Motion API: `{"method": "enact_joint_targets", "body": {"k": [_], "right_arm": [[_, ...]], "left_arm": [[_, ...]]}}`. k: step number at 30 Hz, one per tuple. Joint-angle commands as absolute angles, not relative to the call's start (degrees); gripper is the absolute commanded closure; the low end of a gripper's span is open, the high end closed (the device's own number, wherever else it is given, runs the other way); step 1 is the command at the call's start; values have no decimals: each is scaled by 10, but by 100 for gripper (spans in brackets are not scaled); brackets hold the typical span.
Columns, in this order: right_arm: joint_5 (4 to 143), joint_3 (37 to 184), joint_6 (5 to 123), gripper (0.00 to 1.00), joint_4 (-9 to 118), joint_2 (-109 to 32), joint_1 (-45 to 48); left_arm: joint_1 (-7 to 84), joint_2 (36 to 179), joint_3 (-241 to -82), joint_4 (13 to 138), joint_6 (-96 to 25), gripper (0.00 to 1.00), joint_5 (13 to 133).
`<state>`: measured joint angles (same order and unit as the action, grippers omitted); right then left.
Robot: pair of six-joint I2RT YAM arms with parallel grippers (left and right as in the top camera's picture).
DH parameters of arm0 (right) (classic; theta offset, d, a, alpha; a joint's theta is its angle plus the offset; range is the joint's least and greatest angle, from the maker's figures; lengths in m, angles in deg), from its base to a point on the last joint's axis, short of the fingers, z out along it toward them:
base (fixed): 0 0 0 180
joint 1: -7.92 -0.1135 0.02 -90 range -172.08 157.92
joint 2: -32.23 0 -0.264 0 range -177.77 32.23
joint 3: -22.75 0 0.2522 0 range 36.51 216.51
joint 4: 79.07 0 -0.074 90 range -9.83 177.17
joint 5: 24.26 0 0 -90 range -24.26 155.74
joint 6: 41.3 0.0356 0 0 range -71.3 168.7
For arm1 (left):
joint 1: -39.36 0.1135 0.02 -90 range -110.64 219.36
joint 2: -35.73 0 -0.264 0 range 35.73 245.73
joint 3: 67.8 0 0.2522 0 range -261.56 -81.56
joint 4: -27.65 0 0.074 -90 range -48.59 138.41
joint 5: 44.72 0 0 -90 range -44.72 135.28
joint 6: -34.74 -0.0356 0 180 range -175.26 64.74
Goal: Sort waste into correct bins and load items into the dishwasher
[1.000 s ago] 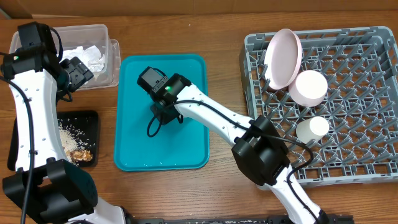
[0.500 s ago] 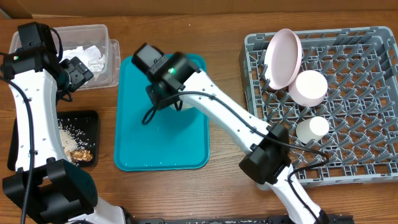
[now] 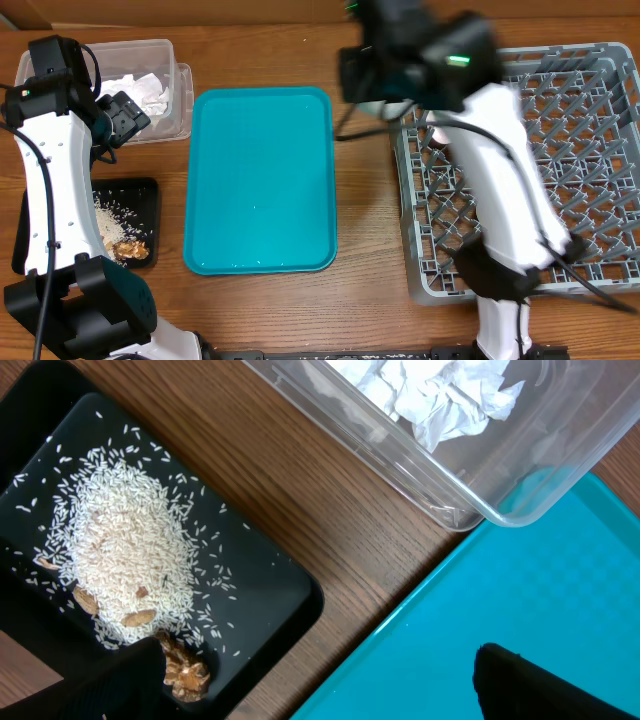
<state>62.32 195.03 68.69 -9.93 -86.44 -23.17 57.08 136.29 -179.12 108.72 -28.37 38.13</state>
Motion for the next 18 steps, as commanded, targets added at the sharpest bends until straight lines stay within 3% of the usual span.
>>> {"method": "enact_joint_targets", "body": {"k": [1,9,18], "right_arm": [[619,1958,677,96,-99,-798,-197],[612,1791,662,96,-99,-667,-91],[633,1572,663,96,-89,-600,111]], "left_arm": [[570,1357,-1800,1087,-278,0,374],[570,1357,-1800,1087,-278,0,374],[570,1357,-1800,1087,-278,0,374]]}}
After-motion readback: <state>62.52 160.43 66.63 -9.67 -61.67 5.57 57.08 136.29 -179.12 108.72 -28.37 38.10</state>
